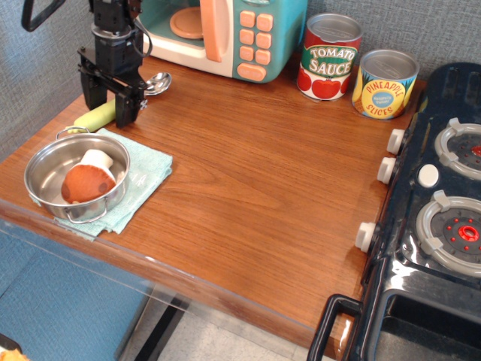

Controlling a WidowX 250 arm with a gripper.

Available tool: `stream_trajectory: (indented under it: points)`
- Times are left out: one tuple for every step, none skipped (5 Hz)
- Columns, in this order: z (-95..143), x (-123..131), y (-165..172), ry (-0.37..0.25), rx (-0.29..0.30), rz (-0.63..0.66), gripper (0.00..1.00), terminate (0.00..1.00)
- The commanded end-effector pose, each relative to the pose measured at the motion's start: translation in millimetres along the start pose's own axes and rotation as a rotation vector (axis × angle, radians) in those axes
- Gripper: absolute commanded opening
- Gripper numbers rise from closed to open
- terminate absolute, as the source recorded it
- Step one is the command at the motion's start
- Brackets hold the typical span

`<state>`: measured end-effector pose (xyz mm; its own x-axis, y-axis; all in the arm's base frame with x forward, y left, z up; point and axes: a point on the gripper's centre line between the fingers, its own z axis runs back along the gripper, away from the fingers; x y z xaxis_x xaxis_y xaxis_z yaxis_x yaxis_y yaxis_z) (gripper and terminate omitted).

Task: Place the yellow spoon behind the metal pot.

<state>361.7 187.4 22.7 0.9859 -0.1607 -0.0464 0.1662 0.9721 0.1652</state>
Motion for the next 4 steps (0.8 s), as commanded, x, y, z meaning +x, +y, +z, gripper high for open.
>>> stream_trajectory:
  points:
    - [84.7, -25.2, 14.9, -0.196, 0.014, 0.058, 1.00, 0.00]
    - [90.7, -28.3, 15.5, -0.201, -0.010, 0.050, 1.00, 0.00]
    - [90.7, -28.3, 15.5, -0.201, -0.010, 0.050, 1.00, 0.00]
    - [90.7, -28.3, 15.5, -0.201, -0.010, 0.050, 1.00, 1.00]
